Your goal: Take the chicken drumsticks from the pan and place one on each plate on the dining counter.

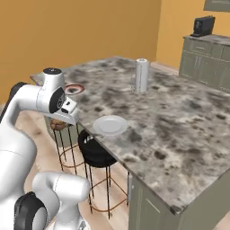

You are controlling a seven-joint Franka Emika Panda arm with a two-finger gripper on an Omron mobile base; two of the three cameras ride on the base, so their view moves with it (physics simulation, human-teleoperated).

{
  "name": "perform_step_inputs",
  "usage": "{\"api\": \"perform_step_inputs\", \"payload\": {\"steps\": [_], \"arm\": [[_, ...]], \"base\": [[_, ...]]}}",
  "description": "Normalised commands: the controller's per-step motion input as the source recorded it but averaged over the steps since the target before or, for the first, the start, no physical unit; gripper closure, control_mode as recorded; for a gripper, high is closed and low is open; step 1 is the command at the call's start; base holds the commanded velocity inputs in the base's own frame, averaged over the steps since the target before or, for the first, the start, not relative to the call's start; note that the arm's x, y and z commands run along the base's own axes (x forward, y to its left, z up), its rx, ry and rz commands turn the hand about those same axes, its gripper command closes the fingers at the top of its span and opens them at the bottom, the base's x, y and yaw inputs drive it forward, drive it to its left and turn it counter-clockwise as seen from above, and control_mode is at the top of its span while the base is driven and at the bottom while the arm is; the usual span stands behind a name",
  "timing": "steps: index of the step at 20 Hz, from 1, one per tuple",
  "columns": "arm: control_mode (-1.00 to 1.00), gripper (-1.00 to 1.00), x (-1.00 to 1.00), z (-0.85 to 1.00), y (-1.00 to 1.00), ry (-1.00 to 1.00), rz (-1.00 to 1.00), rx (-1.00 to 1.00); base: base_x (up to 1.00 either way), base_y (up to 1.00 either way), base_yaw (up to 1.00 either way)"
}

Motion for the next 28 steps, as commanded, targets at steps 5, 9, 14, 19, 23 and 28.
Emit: {"api": "perform_step_inputs", "payload": {"steps": [5,9,14,19,23,28], "arm": [[1.0,1.0,0.0,0.0,0.0,0.0,0.0,0.0],[1.0,1.0,0.0,0.0,0.0,0.0,0.0,0.0],[1.0,1.0,0.0,0.0,0.0,0.0,0.0,0.0],[1.0,1.0,0.0,0.0,0.0,0.0,0.0,0.0],[1.0,1.0,0.0,0.0,0.0,0.0,0.0,0.0],[1.0,1.0,0.0,0.0,0.0,0.0,0.0,0.0]], "base": [[0.52,0.7,-0.53],[0.43,0.66,-0.61],[0.62,0.45,-0.59],[0.51,0.3,-0.29],[0.23,0.1,-0.07],[0.0,0.0,0.0]]}}
